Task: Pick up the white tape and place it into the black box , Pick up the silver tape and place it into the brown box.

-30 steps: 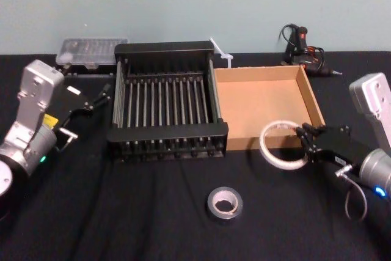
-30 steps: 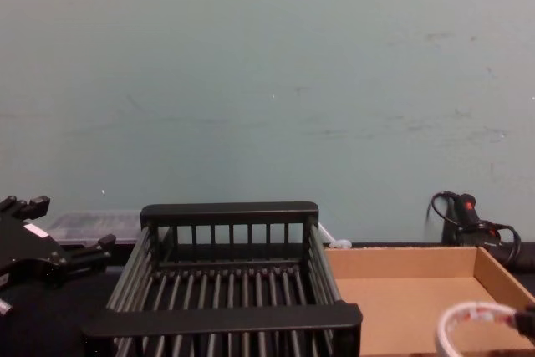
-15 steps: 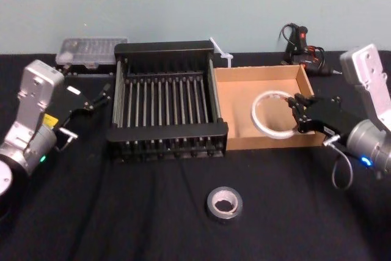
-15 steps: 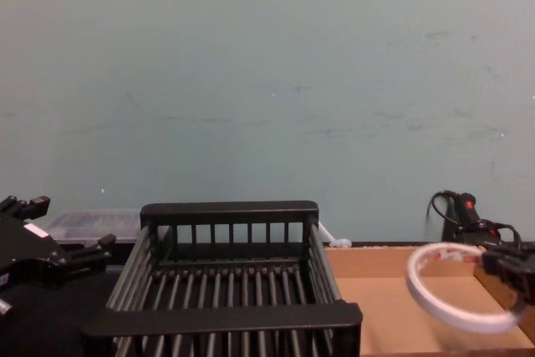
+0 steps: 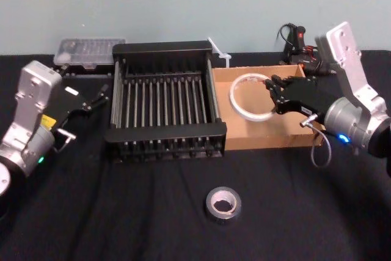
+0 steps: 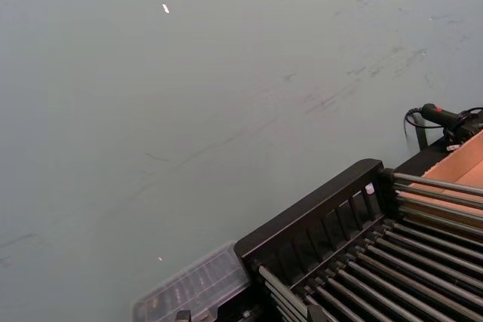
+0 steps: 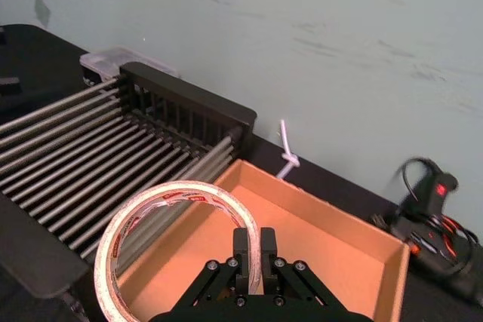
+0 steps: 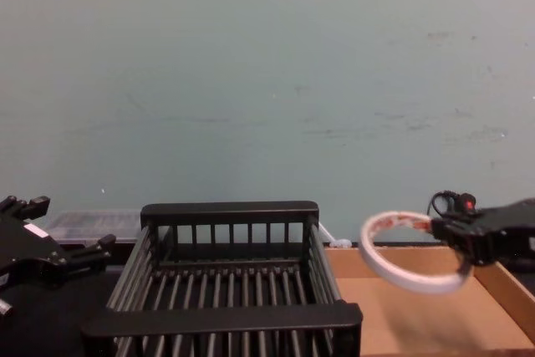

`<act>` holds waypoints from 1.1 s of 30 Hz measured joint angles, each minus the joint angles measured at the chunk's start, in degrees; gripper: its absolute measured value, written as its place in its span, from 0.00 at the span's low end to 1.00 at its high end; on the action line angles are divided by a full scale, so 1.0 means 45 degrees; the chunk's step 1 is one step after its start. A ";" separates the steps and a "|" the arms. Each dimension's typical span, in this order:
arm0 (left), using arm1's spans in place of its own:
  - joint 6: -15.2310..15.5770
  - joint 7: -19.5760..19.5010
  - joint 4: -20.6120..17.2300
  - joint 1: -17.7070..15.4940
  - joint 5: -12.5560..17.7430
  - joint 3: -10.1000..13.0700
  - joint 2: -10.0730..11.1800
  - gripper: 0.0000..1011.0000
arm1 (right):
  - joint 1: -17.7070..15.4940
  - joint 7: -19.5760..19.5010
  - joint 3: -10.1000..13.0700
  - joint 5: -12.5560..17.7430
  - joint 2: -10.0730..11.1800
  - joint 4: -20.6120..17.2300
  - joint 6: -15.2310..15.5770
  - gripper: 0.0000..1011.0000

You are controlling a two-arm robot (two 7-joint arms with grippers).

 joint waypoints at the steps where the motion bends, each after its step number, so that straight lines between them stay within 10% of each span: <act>1: 0.0000 0.0000 0.0000 0.0000 -0.0001 0.0000 0.0000 0.99 | 0.0078 0.0037 -0.0045 -0.0010 -0.0025 0.0054 -0.0016 0.10; 33: 0.0000 0.0000 0.0000 0.0001 -0.0001 0.0000 0.0000 0.99 | 0.2449 0.1166 -0.1940 -0.0249 -0.1003 0.1965 -0.0719 0.10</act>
